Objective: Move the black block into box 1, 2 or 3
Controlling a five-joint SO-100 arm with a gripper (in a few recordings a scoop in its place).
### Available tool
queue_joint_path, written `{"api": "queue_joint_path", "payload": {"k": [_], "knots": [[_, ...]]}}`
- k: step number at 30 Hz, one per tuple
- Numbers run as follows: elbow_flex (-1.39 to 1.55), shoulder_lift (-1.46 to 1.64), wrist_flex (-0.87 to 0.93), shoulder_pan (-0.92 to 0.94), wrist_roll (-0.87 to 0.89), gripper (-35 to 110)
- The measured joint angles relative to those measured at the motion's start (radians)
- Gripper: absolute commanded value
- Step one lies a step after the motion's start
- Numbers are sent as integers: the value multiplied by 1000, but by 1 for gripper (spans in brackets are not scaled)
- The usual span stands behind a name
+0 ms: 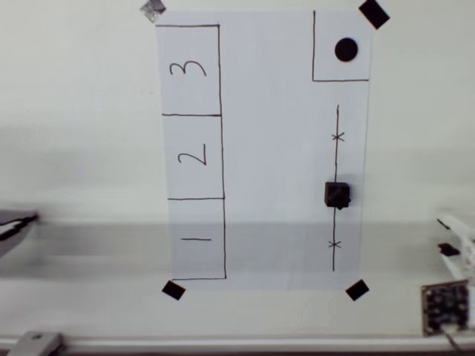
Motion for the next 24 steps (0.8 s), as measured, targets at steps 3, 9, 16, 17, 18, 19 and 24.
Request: {"api": "queue_joint_path", "payload": {"k": [3, 9, 16, 17, 18, 19, 24], "knots": [[-117, -124, 2, -17, 6, 27], [-293, -314, 2, -23, 21, 28], [-437, -422, 2, 51, 8, 28], [-454, -431, 2, 66, 3, 28], [-466, -440, 2, 83, 0, 27], [-477, -449, 2, 98, -5, 27], [-518, -500, 2, 137, -40, 27]]}}
